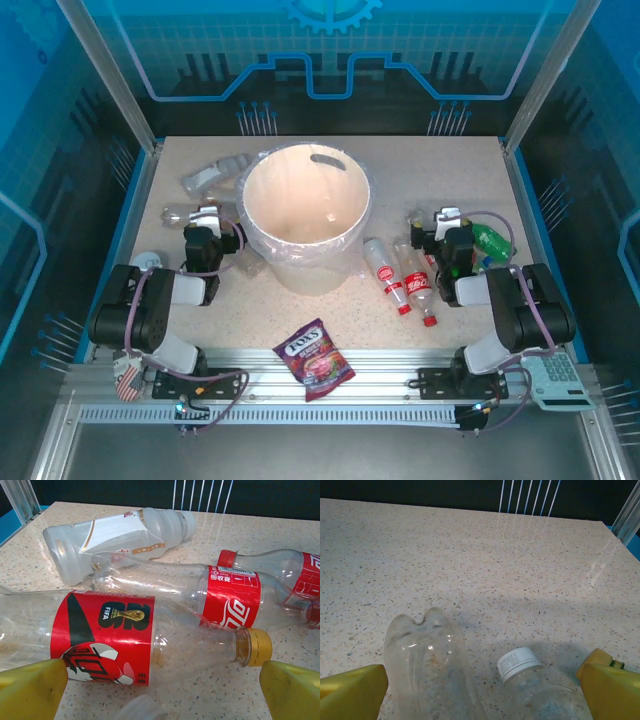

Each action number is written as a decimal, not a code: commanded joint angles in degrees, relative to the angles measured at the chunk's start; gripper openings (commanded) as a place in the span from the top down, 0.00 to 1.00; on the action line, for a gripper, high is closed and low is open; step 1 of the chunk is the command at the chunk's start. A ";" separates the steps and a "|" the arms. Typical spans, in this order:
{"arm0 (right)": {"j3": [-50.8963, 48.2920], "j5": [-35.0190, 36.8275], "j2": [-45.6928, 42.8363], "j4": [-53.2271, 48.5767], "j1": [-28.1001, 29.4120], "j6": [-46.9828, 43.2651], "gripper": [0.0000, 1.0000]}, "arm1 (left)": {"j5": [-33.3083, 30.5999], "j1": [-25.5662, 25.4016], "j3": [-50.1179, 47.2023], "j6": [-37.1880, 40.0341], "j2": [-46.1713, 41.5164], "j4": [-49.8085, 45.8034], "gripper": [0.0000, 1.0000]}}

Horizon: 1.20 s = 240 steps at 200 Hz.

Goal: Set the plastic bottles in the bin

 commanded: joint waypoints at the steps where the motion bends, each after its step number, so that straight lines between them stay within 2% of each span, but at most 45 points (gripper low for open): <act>1: 0.94 1.15 0.10 0.85 0.03 0.42 0.00 | 0.74 0.50 0.76 -0.33 0.35 0.14 0.01; 161: 1.18 0.36 0.02 0.30 -0.29 0.74 0.00 | 0.23 0.72 1.10 -0.78 -0.14 -0.43 0.01; 184: 2.29 -3.11 -0.59 -2.32 -0.79 0.13 0.00 | -1.91 1.39 3.79 -2.41 -5.71 -10.65 0.01; 200: 3.69 -2.67 -2.84 -6.58 -0.90 0.35 0.00 | -6.47 1.47 4.80 -4.15 -12.51 -17.87 0.01; 216: 8.43 -2.64 -8.16 -19.25 -0.92 0.15 0.00 | -13.29 1.82 6.29 -5.57 -21.40 -25.41 0.01; 227: 12.79 -2.98 -11.95 -29.14 -1.00 0.71 0.00 | -17.58 2.86 10.51 -9.38 -27.06 -37.46 0.01; 240: 20.39 -2.61 -15.30 -45.51 -1.04 1.09 0.00 | -17.30 4.25 17.45 -13.70 -31.44 -52.48 0.01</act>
